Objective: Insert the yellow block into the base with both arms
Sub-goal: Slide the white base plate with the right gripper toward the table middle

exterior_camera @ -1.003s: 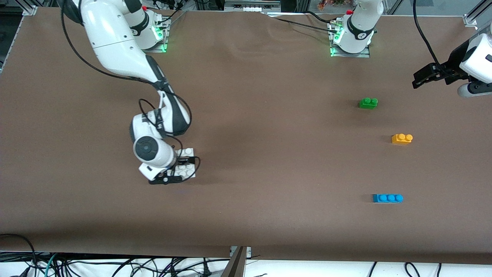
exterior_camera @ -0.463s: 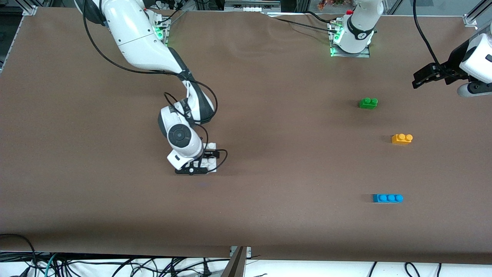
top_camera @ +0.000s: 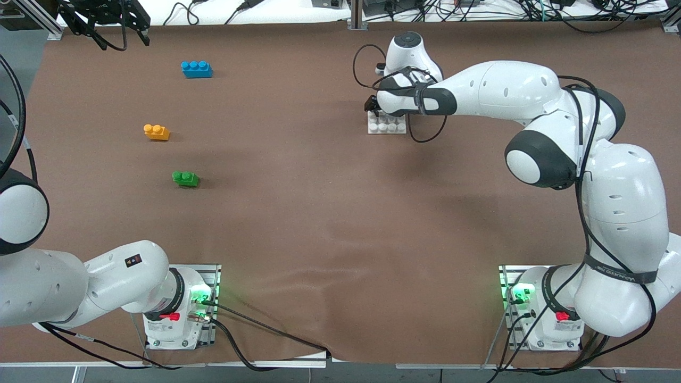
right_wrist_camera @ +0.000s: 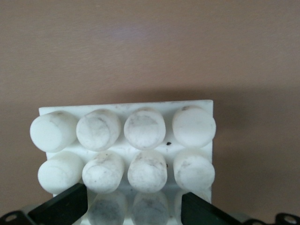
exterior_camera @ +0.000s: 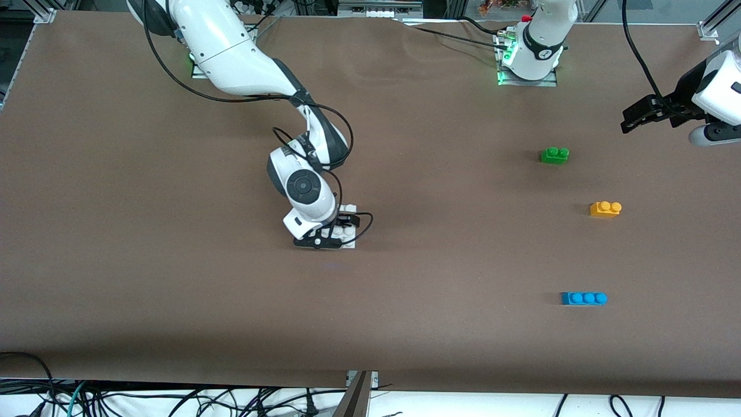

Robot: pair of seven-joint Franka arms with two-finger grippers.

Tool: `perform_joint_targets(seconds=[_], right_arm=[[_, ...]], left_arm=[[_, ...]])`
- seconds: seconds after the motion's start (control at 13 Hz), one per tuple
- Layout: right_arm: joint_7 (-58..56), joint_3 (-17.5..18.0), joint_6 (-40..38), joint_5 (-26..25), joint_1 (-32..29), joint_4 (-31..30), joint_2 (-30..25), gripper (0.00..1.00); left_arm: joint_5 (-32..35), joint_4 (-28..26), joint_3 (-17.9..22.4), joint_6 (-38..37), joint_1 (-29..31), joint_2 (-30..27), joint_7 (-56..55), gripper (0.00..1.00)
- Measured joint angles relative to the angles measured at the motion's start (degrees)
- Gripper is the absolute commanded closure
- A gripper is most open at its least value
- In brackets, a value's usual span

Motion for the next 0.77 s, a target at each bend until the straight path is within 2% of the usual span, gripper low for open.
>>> perform_joint_targets(seconds=[0.39, 0.77], right_arm=[[7.47, 0.09, 3.31, 0.01, 5.28, 0.25, 0.41, 0.00], [8.75, 0.16, 4.97, 0.01, 9.36, 0.68, 0.73, 0.00]], left_arm=[[0.00, 0.00, 0.00, 0.00, 0.00, 0.00, 0.00, 0.00], [0.00, 0.00, 0.00, 0.00, 0.00, 0.00, 0.00, 0.00]])
